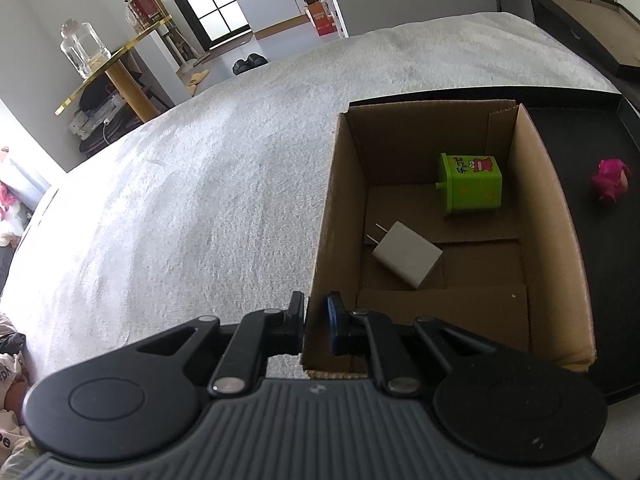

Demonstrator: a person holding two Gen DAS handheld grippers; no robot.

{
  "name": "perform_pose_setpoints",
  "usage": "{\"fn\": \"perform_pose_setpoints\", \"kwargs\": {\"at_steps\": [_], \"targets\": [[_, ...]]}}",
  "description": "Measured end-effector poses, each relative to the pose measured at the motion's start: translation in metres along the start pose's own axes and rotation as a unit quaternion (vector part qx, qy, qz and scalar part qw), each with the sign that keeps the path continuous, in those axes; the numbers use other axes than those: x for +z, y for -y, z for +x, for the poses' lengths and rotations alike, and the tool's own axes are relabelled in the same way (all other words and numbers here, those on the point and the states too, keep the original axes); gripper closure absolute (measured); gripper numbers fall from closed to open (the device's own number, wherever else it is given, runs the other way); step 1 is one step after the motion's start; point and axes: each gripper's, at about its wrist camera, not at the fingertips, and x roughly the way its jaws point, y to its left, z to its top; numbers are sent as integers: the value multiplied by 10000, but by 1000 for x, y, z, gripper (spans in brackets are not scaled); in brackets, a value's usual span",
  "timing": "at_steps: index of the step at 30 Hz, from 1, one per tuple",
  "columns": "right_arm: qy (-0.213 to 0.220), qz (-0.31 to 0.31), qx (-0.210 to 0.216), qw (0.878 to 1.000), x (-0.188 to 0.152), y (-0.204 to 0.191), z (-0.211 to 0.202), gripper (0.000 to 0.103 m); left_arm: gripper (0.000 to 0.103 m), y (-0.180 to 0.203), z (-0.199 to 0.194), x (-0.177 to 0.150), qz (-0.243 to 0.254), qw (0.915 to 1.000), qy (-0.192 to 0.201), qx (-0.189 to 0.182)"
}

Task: Organize rigid objects
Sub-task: 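Carry the lavender cube with the right gripper over the box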

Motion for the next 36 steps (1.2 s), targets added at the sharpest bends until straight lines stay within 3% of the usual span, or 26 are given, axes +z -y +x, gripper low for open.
{"fn": "perform_pose_setpoints", "kwargs": {"at_steps": [18,27,36], "targets": [[570,-1077,632,9905,27,-50,-23,59,93,-9,2,-1,-128,9997,23,-188],[742,-1749,732,9791,37,-76,-24,59,93,-12,2,-1,-172,9994,36,-284],[898,-2548,853,9590,39,-104,-26,59,93,-14,3,1,-183,9992,35,-354]]}}
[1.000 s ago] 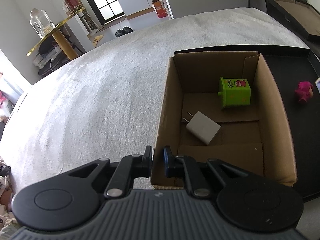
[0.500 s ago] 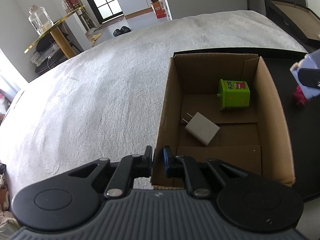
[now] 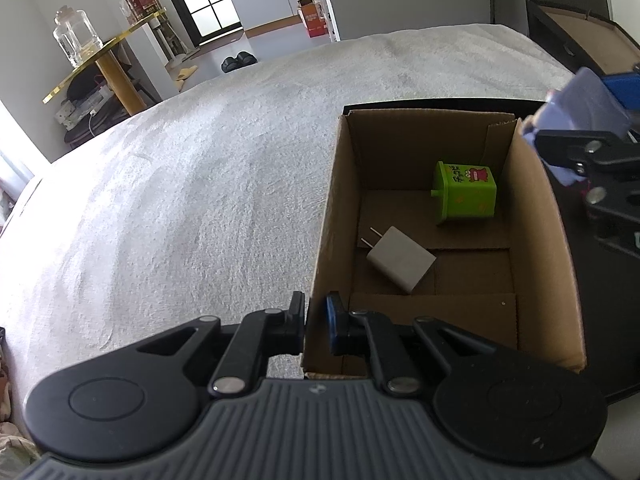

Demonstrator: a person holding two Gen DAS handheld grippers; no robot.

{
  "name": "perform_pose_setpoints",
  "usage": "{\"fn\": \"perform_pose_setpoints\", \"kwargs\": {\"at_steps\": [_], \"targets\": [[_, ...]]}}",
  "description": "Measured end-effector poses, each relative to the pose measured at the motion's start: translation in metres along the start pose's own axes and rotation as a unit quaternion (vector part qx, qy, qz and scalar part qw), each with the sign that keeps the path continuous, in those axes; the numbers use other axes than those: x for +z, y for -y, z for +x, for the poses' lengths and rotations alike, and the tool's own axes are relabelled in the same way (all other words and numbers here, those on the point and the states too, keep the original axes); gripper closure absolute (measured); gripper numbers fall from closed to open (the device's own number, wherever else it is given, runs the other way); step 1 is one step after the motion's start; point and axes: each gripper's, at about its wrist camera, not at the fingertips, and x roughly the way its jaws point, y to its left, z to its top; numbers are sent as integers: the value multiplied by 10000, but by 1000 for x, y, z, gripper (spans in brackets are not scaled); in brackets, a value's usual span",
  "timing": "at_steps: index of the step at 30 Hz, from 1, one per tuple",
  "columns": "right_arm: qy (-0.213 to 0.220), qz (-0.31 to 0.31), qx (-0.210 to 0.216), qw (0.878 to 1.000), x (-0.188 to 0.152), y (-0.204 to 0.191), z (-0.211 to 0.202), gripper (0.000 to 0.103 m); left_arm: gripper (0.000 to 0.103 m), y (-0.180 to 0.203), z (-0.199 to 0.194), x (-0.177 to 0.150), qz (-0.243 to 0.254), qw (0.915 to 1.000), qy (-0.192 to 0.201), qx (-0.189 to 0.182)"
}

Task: Organize rigid objects
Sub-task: 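Carry the lavender cube with the right gripper over the box, then release the lavender cube into the box with the right gripper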

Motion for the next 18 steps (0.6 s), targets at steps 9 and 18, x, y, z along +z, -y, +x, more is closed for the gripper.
{"fn": "perform_pose_setpoints", "kwargs": {"at_steps": [9,18], "targets": [[35,-353,287,9990,8,-11,4,58,93,-7,2,0,-127,9999,-8,-110],[286,-524,-61,9982,13,-18,3,53,94,-6,2,-1,-95,9998,31,-147]]}}
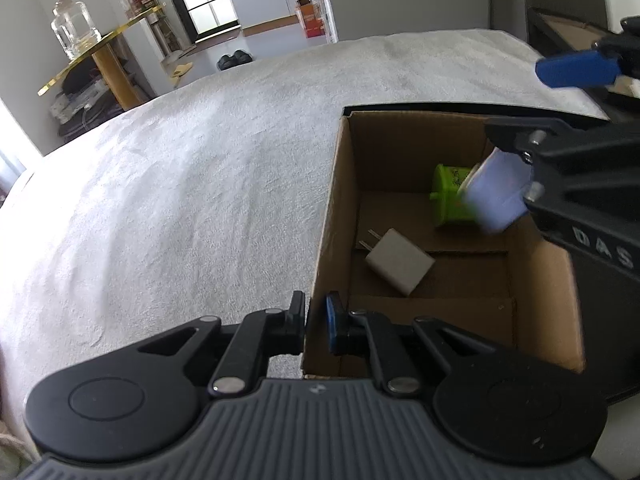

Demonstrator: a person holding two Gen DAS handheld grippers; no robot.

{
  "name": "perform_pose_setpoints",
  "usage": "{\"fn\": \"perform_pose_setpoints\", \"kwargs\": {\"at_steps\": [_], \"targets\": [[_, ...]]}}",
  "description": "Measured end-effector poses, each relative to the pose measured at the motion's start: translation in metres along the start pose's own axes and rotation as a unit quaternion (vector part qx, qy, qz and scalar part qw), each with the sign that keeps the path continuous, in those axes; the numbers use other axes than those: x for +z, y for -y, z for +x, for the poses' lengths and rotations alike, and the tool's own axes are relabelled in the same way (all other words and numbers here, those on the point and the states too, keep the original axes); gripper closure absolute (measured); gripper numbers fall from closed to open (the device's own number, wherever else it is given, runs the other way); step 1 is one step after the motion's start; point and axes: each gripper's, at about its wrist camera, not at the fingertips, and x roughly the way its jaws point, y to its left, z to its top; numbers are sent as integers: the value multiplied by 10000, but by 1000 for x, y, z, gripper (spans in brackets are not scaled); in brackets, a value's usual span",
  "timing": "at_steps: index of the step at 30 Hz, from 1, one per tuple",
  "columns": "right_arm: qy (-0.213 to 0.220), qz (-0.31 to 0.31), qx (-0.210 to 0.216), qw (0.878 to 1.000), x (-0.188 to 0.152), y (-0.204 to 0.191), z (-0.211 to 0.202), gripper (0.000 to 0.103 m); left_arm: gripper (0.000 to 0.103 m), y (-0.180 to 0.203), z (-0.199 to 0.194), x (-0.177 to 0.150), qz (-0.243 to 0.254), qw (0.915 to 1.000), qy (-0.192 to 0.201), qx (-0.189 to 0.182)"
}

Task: Organize rigid objects
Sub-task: 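Release the lavender cube into the box with the right gripper, then move the right gripper to the mug-topped figurine and close on it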

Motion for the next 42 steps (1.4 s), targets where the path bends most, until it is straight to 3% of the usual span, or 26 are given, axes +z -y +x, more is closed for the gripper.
{"fn": "perform_pose_setpoints", "kwargs": {"at_steps": [11,27,42], "targets": [[-435,1023,-214,9936,-33,33,-9,49,94,6,-1,0,61,10000,12,59],[-959,2266,-498,9680,-106,60,-29,38,94,16,-2,-2,186,9995,21,245],[-1641,3205,-1188,9253,-163,79,-25,38,94,25,-1,-2,267,9986,23,451]]}}
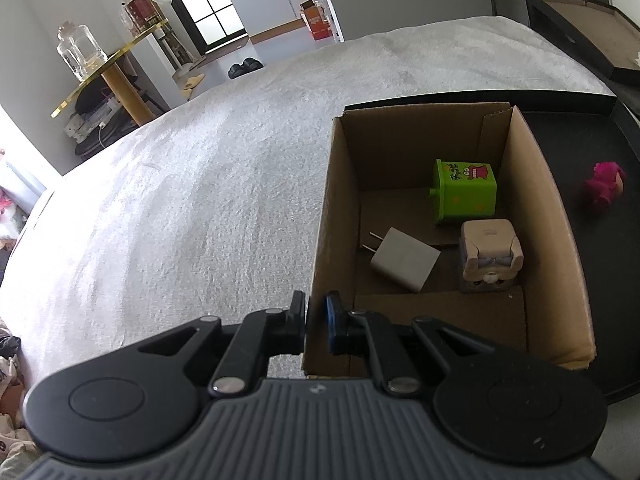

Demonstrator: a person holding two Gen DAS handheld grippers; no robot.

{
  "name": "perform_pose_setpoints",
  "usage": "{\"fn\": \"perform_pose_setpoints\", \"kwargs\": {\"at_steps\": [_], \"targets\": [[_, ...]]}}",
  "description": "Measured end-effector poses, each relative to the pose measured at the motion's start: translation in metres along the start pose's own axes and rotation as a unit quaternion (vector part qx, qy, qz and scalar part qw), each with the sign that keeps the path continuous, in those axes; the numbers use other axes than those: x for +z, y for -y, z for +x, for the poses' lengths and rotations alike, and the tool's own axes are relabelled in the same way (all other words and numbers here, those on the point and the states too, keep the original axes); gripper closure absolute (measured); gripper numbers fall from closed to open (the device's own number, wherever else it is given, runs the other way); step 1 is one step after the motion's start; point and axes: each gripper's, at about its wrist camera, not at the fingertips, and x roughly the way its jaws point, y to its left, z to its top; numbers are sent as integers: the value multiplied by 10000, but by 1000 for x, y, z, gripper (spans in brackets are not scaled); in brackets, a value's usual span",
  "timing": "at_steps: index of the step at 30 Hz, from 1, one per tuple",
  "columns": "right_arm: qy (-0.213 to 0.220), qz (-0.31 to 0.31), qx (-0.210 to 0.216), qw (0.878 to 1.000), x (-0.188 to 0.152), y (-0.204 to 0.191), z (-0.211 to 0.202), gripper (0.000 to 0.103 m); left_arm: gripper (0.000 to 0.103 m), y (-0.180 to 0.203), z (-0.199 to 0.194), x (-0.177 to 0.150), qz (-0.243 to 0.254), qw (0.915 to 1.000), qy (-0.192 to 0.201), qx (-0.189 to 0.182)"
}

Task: Organize rigid objects
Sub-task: 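Move the right gripper to the mug-topped figurine and close on it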

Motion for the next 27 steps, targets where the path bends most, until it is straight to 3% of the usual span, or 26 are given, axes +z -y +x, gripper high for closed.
{"fn": "perform_pose_setpoints", "kwargs": {"at_steps": [17,27], "targets": [[-21,375,-160,9992,-19,18,36,47,93,8,-1,-1,115,9997,2,204],[-311,387,-138,9987,-16,26,63,54,93,8,-1,0,133,9996,-15,235]]}}
